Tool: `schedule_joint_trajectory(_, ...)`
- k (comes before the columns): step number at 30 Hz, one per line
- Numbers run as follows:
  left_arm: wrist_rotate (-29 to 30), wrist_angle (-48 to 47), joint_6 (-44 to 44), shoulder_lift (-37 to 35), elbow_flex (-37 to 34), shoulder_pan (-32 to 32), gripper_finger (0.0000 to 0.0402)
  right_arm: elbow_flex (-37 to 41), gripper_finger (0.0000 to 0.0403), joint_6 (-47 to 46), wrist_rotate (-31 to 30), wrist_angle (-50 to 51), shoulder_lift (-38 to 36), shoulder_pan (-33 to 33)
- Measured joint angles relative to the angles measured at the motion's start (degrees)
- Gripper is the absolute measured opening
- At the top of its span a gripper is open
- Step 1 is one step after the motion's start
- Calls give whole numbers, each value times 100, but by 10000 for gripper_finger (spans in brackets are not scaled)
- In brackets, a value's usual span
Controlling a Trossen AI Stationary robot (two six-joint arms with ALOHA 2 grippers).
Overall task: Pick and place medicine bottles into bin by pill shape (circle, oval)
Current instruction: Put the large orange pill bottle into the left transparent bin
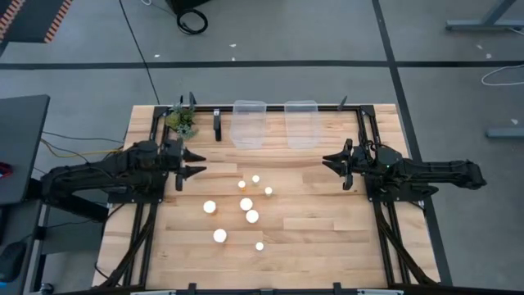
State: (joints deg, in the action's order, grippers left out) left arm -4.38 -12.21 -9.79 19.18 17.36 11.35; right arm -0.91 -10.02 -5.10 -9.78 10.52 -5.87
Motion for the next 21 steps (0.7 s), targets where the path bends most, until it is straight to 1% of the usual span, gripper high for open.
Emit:
schedule_joint_trajectory(5, -148, -635, -167, 83, 226, -18, 172, 1, 95, 0, 0, 0, -1, 0)
schedule_joint_trajectory(8, -229, -656, -414, 140, 292, -181, 172, 0, 95, 0, 0, 0, -2, 1)
schedule_joint_trajectory(10, -222, -492, -697, 224, 309, -329, 172, 2, 95, 0, 0, 0, -1, -2)
schedule_joint_trajectory(13, -74, -682, -883, 331, 380, -546, 171, 1, 95, 0, 0, 2, -2, 0)
schedule_joint_trajectory(21, 211, -1639, -944, 1038, 935, -1149, 171, 0, 95, 0, 0, 68, 2, -2)
